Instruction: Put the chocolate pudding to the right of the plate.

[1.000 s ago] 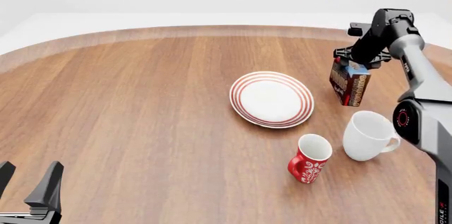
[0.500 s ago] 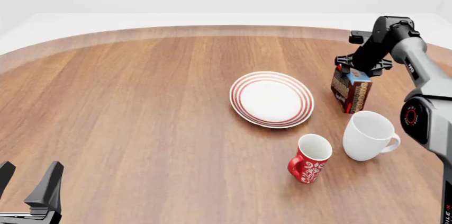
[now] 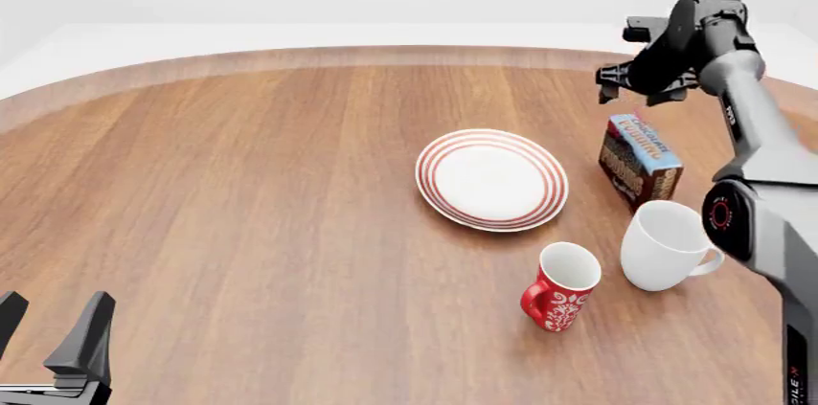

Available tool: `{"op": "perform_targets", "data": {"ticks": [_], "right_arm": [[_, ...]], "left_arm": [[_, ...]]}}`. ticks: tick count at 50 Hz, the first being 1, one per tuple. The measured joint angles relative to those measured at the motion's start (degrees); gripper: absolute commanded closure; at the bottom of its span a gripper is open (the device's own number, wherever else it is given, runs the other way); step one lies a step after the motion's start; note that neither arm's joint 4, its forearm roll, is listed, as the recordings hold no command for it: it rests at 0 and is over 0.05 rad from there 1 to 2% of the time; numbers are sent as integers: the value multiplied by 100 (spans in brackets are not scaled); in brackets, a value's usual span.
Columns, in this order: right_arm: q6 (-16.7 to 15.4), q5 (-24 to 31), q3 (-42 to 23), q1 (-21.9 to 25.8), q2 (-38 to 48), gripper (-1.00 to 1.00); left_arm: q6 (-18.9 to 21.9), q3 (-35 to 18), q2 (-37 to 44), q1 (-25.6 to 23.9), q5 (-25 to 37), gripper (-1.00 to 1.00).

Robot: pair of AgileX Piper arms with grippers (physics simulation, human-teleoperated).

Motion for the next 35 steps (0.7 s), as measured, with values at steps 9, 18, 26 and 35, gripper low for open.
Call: {"op": "perform_targets", "data": {"ticks": [9, 18, 26, 35], "right_arm": [[-914, -339, -811, 202, -363, -100], [-3006, -2236, -1136, 482, -1501, -100], [-5756, -4233, -1269, 3855, -3334, -100], [-8837, -5180, -1343, 5591, -4272, -100]], "left_arm": [[0, 0, 0, 0, 0, -100], [0, 0, 0, 0, 0, -100], [0, 0, 0, 0, 0, -100], [0, 0, 0, 0, 0, -100]]}}
